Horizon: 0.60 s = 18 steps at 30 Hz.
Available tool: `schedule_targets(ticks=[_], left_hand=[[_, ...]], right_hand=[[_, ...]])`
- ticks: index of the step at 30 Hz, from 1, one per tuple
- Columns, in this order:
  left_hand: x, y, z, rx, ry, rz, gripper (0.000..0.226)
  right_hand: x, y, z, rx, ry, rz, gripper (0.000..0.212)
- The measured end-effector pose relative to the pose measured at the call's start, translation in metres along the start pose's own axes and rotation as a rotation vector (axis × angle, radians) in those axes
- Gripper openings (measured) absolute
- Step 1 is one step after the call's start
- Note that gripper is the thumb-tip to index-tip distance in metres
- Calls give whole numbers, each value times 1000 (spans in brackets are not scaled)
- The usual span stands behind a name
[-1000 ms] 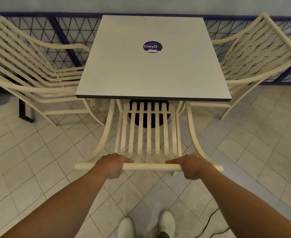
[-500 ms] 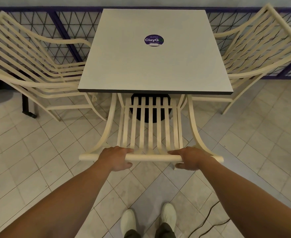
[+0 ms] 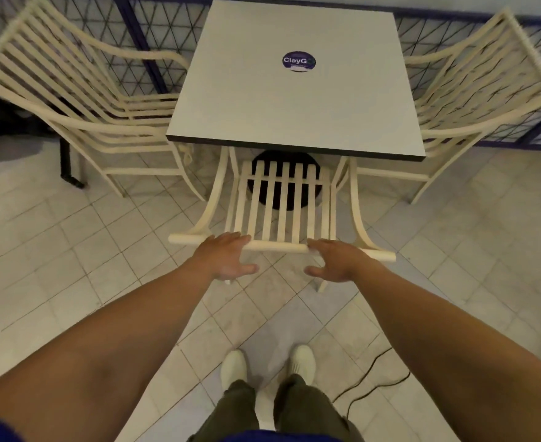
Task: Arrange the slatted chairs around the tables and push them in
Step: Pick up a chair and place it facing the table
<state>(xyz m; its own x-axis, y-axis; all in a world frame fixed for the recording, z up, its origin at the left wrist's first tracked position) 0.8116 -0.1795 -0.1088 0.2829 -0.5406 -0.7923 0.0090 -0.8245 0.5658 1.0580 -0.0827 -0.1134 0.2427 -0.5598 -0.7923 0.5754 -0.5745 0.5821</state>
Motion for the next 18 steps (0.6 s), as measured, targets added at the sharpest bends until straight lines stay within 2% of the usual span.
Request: schedule_targets(ticks=[5,8,10,14,18], left_hand=[[-10,39,-2,-66,89,-23,83],[-1,84,27,-221,189,-87,86],[1,87,27,-204,219,-38,85],[11,129,38,-271,293,-25,80],[34,185,73,-384,405,-86,79]], right_hand=[[-23,3,37,-79,8,1,76],[-47,6,98,-251,109,4,65],[-50,3,103,-273,105,44,58],[-46,-7,138,-303,185,107,78],[-45,-8,215,-438,295,138,79]])
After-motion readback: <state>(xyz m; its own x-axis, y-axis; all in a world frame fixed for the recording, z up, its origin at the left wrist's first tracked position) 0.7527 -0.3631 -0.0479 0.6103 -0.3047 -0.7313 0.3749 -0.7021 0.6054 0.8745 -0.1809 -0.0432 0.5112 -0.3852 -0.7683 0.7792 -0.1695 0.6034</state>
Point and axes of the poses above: each hand's wrist, its own y-axis away from the middle knuckle, its own x-axis out of the palm, z = x × y, the point moved 2 cm from there along -y, towards the middle knuckle, and after that the axes turned 3 degrees about y, right-handed, at the moved point
